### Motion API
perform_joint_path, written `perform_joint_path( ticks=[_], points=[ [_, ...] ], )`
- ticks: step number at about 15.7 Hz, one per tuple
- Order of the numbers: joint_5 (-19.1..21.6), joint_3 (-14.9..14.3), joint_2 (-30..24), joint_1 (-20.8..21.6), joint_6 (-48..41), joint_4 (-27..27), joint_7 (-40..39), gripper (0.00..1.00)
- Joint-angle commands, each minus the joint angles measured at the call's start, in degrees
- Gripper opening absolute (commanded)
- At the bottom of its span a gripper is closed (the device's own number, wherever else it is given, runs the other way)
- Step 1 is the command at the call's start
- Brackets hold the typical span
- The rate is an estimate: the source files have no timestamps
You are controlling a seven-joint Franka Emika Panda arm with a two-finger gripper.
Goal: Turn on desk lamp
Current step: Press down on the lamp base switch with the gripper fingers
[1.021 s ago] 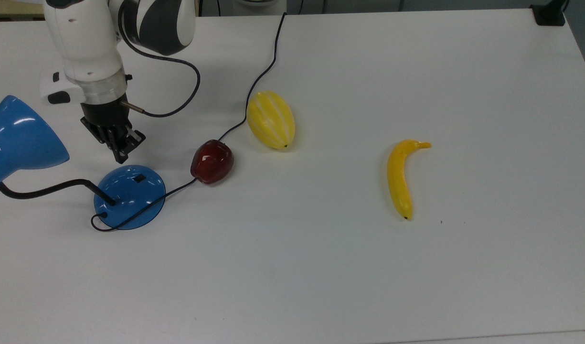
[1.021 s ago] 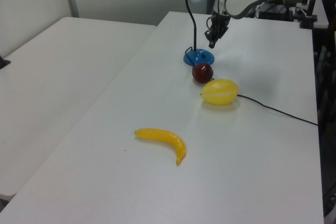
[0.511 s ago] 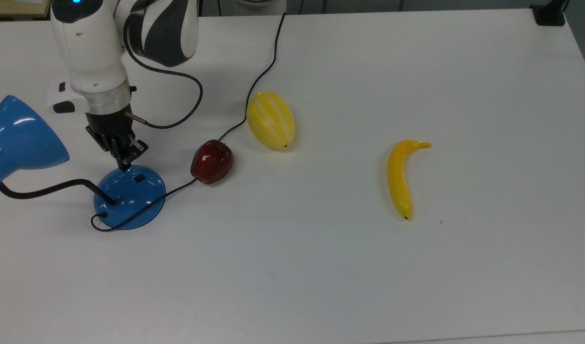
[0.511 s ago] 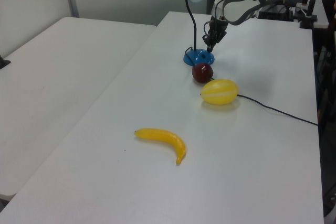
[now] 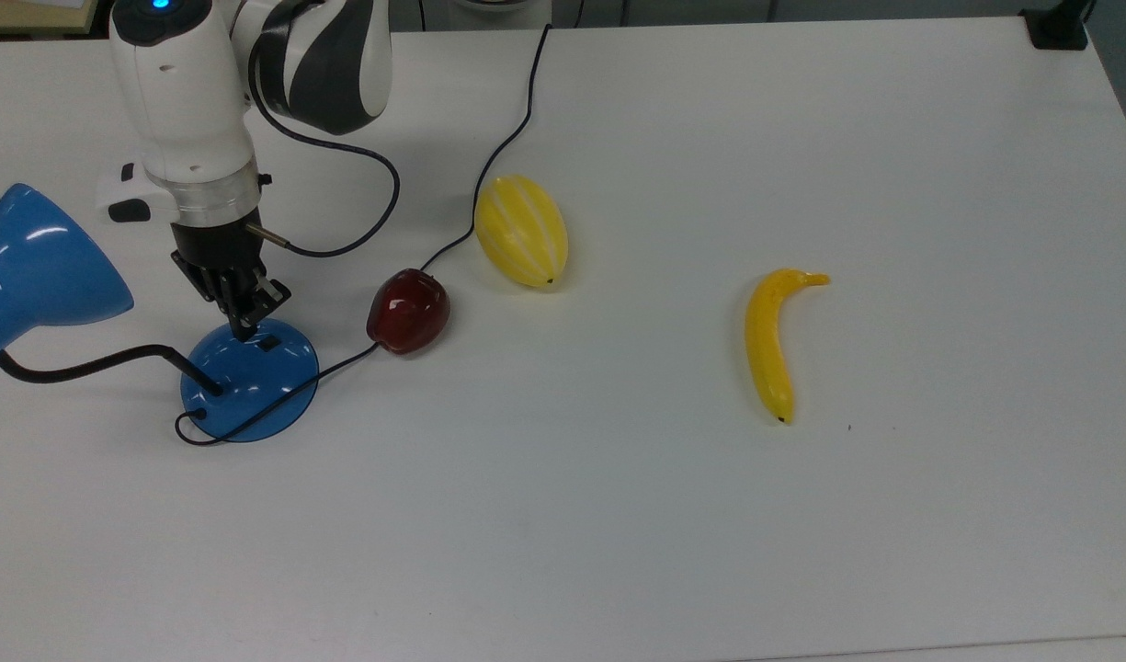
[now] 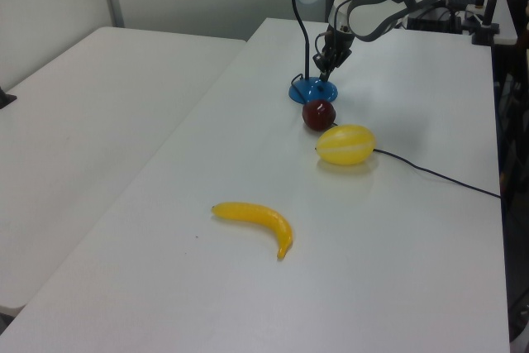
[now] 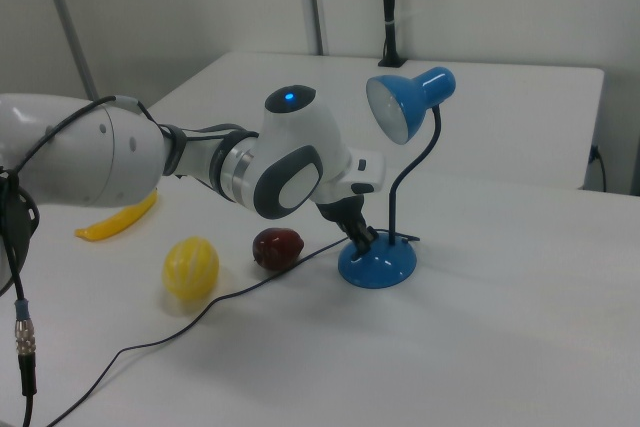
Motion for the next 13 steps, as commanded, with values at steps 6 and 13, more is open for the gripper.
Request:
perform_joint_path(
  ticks=[6, 13],
  points=[
    [-0.81, -0.18, 0.97, 1.59, 0.89, 0.59, 2.09, 0.00],
    [-1.52, -0.18, 1.85, 1.68, 0.98, 0.76, 2.71, 0.00]
  ],
)
